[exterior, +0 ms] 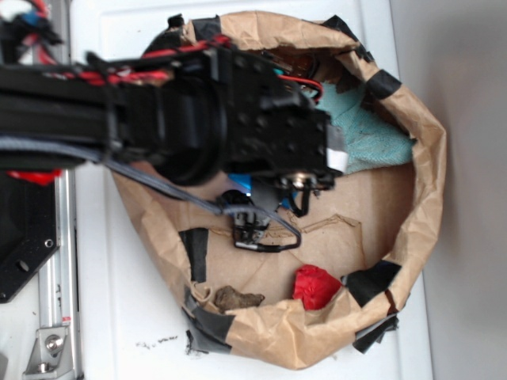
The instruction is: Grab the blue block.
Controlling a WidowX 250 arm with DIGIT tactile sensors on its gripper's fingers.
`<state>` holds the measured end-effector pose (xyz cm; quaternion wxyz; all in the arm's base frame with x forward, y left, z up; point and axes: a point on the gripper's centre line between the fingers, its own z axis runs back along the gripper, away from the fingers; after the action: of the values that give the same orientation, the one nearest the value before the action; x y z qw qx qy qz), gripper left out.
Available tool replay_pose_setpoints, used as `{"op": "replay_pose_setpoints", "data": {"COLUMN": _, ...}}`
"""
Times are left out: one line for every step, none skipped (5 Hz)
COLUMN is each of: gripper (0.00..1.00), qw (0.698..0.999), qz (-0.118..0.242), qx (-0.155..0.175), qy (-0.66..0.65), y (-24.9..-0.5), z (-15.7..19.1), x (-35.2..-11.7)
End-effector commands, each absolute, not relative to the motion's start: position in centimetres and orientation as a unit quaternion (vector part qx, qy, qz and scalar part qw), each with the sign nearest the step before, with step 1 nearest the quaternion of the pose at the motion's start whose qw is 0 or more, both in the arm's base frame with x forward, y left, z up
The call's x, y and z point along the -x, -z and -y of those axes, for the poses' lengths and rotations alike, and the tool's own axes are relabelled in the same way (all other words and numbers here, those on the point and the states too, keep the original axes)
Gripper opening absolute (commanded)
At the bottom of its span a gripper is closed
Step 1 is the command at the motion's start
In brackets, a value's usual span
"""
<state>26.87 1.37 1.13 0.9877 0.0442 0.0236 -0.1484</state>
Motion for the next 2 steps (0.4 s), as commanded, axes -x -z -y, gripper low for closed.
{"op": "replay_pose_setpoints", "data": {"gripper": 0.00, "qw": 0.990, "qz": -0.007, "qx": -0.009, "qy": 0.138, "y": 0.0, "z": -0.6, "x": -26.8}}
{"op": "replay_pose_setpoints", "data": {"gripper": 0.00, "qw": 0.992, "qz": 0.030, "qx": 0.036, "qy": 0.116, "y": -3.0, "z": -1.2, "x": -26.4}}
